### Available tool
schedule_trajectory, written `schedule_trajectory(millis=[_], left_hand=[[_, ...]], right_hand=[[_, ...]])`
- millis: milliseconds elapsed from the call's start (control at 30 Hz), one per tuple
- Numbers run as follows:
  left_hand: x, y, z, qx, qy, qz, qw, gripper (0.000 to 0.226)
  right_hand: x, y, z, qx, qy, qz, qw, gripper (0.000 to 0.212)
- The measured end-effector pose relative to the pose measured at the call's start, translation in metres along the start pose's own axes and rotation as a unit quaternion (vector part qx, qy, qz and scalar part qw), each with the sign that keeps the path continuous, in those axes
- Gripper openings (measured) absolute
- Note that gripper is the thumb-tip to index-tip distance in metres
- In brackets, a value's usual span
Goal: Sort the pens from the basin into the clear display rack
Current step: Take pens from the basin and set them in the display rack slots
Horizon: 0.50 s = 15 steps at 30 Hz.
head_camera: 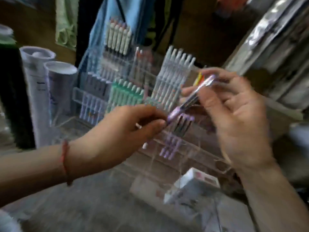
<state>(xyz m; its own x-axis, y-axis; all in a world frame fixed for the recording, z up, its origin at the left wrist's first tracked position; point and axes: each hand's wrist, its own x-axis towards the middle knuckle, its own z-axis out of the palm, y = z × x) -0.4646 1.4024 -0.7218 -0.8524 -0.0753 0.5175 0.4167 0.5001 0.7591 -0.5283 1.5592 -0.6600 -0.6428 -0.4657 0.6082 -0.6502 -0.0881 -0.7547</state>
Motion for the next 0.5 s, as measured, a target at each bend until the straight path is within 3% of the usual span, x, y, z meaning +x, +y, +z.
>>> schedule_trajectory(millis=[67,133,300,500], left_hand=[[0.021,0.012,0.021,0.085,0.014,0.084,0.993,0.031],[0.03,0.012,0.04,0.195,0.032,0.13,0.972,0.044],[0.03,-0.007,0.068,0.238,0.029,0.042,0.97,0.065],[0.03,-0.008,0.073,0.298,-0.014,0.009,0.954,0.061]], right_hand=[[0.009,-0.009,-0.044,-0.09,0.095,-0.081,0.988,0.015],[0.011,-0.004,-0.07,-0.17,0.126,-0.116,0.97,0.018],[0.004,0.038,-0.067,-0.215,0.055,0.004,0.975,0.021],[0.0,0.063,-0.052,-0.166,-0.014,0.072,0.983,0.018]])
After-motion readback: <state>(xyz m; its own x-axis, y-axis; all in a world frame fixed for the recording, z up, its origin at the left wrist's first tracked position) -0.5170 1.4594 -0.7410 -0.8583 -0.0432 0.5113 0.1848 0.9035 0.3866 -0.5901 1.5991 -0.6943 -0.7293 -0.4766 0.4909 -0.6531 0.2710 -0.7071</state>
